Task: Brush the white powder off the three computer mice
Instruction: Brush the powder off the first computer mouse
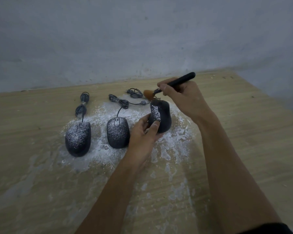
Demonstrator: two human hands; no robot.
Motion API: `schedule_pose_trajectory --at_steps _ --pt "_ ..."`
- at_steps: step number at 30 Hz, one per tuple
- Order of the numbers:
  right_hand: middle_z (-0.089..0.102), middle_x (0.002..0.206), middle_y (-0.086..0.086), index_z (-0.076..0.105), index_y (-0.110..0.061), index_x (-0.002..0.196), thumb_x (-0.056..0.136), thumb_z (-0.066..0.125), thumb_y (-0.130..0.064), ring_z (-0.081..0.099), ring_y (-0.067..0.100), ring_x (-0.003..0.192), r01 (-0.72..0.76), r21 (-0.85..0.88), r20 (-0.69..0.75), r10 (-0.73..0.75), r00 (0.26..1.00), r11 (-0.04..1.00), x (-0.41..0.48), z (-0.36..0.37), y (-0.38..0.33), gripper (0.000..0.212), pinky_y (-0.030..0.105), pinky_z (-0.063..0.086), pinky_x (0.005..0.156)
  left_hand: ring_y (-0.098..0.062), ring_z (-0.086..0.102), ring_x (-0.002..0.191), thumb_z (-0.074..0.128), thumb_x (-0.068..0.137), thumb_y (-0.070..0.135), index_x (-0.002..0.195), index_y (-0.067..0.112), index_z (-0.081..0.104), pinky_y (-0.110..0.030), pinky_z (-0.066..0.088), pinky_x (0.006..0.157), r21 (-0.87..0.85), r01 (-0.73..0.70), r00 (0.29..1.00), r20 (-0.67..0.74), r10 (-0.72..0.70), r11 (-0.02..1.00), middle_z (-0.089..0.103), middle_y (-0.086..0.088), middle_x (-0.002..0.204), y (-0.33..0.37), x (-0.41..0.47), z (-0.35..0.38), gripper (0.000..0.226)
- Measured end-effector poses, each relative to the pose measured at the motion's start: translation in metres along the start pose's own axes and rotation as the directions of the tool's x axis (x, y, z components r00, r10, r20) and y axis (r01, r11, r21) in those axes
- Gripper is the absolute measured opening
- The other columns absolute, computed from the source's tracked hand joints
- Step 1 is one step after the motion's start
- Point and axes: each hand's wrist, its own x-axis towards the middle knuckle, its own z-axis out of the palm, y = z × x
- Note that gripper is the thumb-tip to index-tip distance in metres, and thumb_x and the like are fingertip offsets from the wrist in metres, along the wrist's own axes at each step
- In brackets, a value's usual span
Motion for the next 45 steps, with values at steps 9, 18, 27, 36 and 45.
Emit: schedule_pose_trajectory --at_steps 9,18,27,36,45 --pt "0.077 0.087 0.01 0.077 -0.021 0.093 0.097 0.069 -0.019 0.069 0.029 0.084 0.022 0.021 -0.022 -0.022 1.0 1.0 -0.001 -0.002 -0.001 0.01 0.037 0.057 0.076 -0.016 0.07 0.109 0.054 0.101 0.014 0.142 0.015 0.048 -0.022 0.057 0.084 0.004 -0.004 1.0 -0.004 0.004 1.0 0.065 -0.005 0.13 0.0 0.0 0.0 0.041" --pt "0.067 0.07 0.003 0.075 -0.026 0.078 0.095 0.071 -0.023 0.055 0.01 0.064 -0.018 0.045 -0.044 0.02 0.999 0.999 -0.002 -0.005 -0.006 0.018 0.02 0.043 0.058 -0.015 0.071 0.108 0.054 0.101 0.014 0.138 0.015 0.052 -0.025 0.058 0.087 -0.018 -0.003 1.0 -0.015 0.003 1.0 0.068 -0.005 0.127 -0.001 0.0 0.0 0.038" --pt "0.074 0.075 0.004 0.077 -0.028 0.08 0.093 0.072 -0.027 0.062 0.009 0.07 -0.03 0.069 -0.047 0.033 0.998 0.997 -0.003 -0.009 -0.003 0.014 0.019 0.046 0.064 -0.017 0.07 0.11 0.054 0.101 0.014 0.138 0.015 0.052 -0.03 0.057 0.093 -0.027 -0.007 1.0 -0.009 0.006 1.0 0.067 -0.005 0.127 0.0 -0.002 0.001 0.037" --pt "0.071 0.068 -0.003 0.078 -0.026 0.081 0.093 0.073 -0.027 0.058 0.015 0.057 -0.03 0.077 -0.057 0.034 0.998 0.997 0.0 -0.007 -0.002 0.013 0.023 0.045 0.054 -0.016 0.071 0.107 0.055 0.101 0.014 0.132 0.02 0.055 -0.027 0.058 0.087 -0.032 -0.03 1.0 -0.003 0.03 0.999 0.068 -0.004 0.126 -0.002 0.001 0.0 0.032" --pt "0.069 0.064 -0.004 0.077 -0.023 0.083 0.094 0.071 -0.025 0.059 0.007 0.058 -0.045 0.086 -0.075 0.052 0.996 0.995 0.0 -0.007 -0.003 0.013 0.019 0.045 0.054 -0.015 0.072 0.105 0.056 0.1 0.015 0.124 0.025 0.059 -0.023 0.058 0.082 -0.047 -0.049 0.999 -0.002 0.049 0.998 0.071 -0.001 0.121 -0.006 0.004 -0.002 0.027"
